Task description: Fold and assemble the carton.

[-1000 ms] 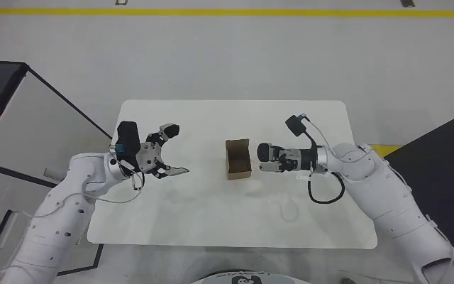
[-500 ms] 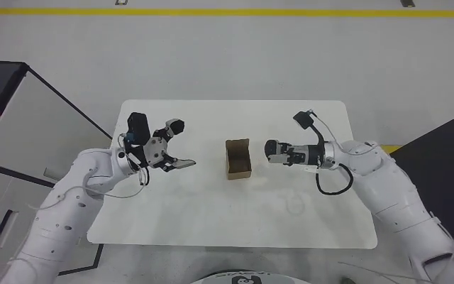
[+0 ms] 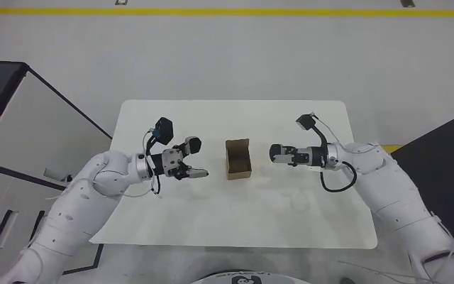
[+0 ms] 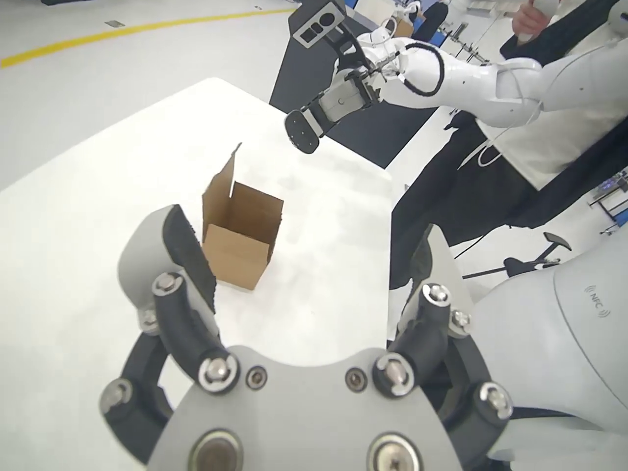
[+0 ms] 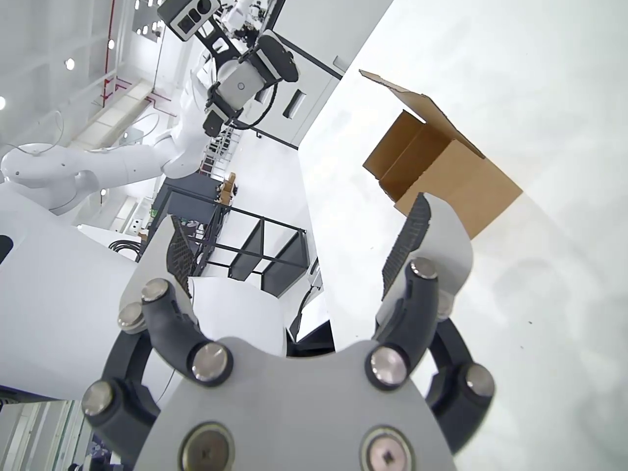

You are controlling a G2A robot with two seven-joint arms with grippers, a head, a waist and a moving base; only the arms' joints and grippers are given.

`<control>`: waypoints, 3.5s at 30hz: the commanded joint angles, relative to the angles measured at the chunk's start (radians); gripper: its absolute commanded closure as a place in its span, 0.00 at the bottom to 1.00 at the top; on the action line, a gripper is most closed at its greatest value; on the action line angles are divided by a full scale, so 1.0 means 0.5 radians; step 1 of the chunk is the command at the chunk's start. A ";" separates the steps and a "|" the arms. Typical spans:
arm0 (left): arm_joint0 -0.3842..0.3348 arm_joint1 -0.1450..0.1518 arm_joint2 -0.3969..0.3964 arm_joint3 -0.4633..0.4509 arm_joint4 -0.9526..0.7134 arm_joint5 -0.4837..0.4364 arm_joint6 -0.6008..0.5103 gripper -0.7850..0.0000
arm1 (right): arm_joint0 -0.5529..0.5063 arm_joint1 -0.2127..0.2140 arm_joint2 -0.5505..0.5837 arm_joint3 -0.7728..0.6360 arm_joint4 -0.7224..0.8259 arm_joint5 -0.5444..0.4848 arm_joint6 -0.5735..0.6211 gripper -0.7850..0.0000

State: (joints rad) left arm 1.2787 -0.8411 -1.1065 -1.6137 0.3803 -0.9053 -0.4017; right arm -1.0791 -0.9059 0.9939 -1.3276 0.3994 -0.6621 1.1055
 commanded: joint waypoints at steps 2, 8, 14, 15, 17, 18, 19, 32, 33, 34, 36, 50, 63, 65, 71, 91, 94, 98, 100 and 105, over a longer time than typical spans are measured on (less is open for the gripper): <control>-0.014 -0.004 0.129 0.037 -0.377 0.141 -0.291 0.00 | -0.034 -0.004 -0.012 -0.023 -0.034 0.074 -0.066 0.00; -0.147 -0.010 0.224 0.158 -1.253 0.336 -0.790 0.00 | -0.034 -0.020 -0.046 -0.009 0.022 0.219 -0.048 0.00; -0.185 -0.009 0.207 0.193 -1.234 0.320 -0.840 1.00 | -0.032 -0.023 -0.050 -0.005 0.040 0.229 -0.041 1.00; -0.185 -0.009 0.207 0.193 -1.234 0.320 -0.840 1.00 | -0.032 -0.023 -0.050 -0.005 0.040 0.229 -0.041 1.00; -0.185 -0.009 0.207 0.193 -1.234 0.320 -0.840 1.00 | -0.032 -0.023 -0.050 -0.005 0.040 0.229 -0.041 1.00; -0.180 -0.009 0.209 0.197 -1.234 0.339 -0.831 1.00 | -0.032 -0.023 -0.050 -0.005 0.040 0.229 -0.041 1.00; -0.176 -0.012 0.207 0.192 -1.240 0.417 -0.801 1.00 | -0.032 -0.023 -0.050 -0.005 0.040 0.229 -0.041 1.00; -0.364 -0.099 0.404 0.431 -1.559 0.568 -1.092 1.00 | 0.053 -0.085 -0.176 -0.008 -0.357 0.505 -0.375 1.00; -0.391 -0.112 0.427 0.464 -1.568 0.569 -1.100 1.00 | 0.066 -0.093 -0.190 0.007 -0.369 0.520 -0.392 1.00; -0.417 -0.124 0.451 0.499 -1.573 0.577 -1.112 1.00 | 0.077 -0.101 -0.204 0.019 -0.371 0.530 -0.405 1.00; -0.468 -0.144 0.487 0.561 -1.545 0.626 -1.114 1.00 | 0.100 -0.114 -0.224 0.047 -0.393 0.555 -0.423 1.00; -0.504 -0.229 0.617 0.728 -1.639 0.648 -0.990 1.00 | 0.101 -0.137 -0.261 0.090 -0.447 0.614 -0.478 1.00; -0.760 -0.459 0.891 1.255 -1.536 0.549 -0.820 1.00 | 0.157 -0.198 -0.315 0.255 -0.408 0.562 -0.467 1.00; -0.779 -0.487 0.918 1.294 -1.548 0.537 -0.843 1.00 | 0.169 -0.208 -0.324 0.266 -0.406 0.558 -0.464 1.00; -0.835 -0.548 0.954 1.425 -1.588 0.497 -0.928 1.00 | 0.203 -0.238 -0.354 0.292 -0.412 0.562 -0.459 1.00; -0.890 -0.655 0.965 1.567 -1.633 0.402 -1.144 1.00 | 0.285 -0.340 -0.477 0.346 -0.577 0.691 -0.550 1.00; -0.895 -0.666 0.964 1.573 -1.618 0.396 -1.158 1.00 | 0.292 -0.353 -0.492 0.345 -0.614 0.717 -0.570 1.00; -0.902 -0.679 0.962 1.590 -1.602 0.401 -1.173 1.00 | 0.297 -0.369 -0.504 0.340 -0.637 0.736 -0.583 1.00; -0.905 -0.684 0.956 1.605 -1.600 0.408 -1.176 1.00 | 0.301 -0.375 -0.505 0.338 -0.649 0.740 -0.586 1.00; -0.906 -0.696 0.937 1.616 -1.619 0.391 -1.199 1.00 | 0.309 -0.386 -0.504 0.331 -0.674 0.753 -0.576 1.00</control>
State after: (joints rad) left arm 0.8255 -1.1876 -0.6369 -0.8041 -0.4275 -0.7071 -0.9967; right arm -0.9256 -1.0980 0.7417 -1.1621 0.0649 -0.2872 0.8157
